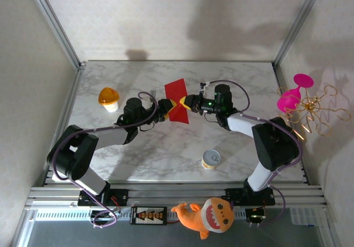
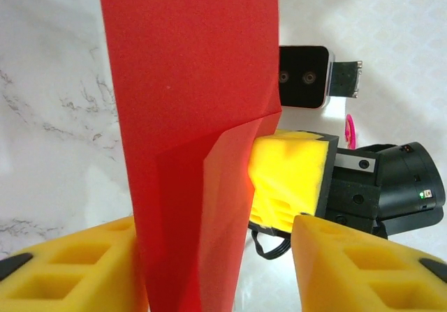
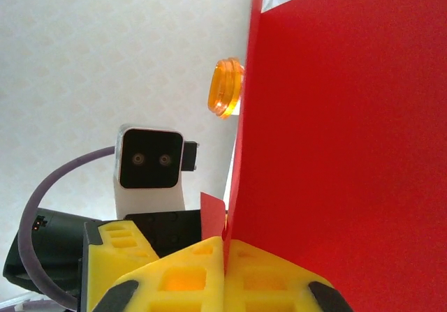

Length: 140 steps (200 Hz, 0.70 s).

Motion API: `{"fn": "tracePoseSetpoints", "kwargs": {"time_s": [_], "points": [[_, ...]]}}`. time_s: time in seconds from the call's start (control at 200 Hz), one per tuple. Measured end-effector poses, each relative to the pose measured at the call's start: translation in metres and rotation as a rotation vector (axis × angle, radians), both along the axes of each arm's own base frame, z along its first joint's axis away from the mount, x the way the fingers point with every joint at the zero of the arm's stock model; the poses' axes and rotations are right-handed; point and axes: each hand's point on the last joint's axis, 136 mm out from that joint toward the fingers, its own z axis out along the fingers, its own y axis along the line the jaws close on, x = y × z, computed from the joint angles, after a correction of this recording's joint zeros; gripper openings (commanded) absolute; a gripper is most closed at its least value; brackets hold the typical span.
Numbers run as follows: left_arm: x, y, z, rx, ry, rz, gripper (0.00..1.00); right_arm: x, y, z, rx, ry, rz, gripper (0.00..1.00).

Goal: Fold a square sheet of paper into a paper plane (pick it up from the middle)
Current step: Turn over the paper at the center of the table.

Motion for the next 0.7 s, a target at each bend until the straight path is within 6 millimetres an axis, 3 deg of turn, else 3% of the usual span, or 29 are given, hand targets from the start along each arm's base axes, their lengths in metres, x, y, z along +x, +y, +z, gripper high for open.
{"fn": "tracePoseSetpoints", "kwargs": {"time_s": [0.09,0.295,0.496,0.701], "points": [[0.000,0.000,0.000,0.005,-0.003,0.001,0.31,0.000,-0.001,-0.002,-0.007,0.005,-0.001,0.13],[0.004,0.002,-0.003,0.032,0.001,0.007,0.16,0.002,-0.007,-0.013,-0.047,0.026,-0.022,0.29],[0.014,0.008,-0.016,0.136,0.019,0.037,0.09,0.013,-0.029,-0.016,-0.142,0.006,-0.135,0.47],[0.035,0.030,-0.035,0.439,0.032,0.119,0.06,0.023,-0.062,-0.022,-0.321,-0.058,-0.287,0.66]]}}
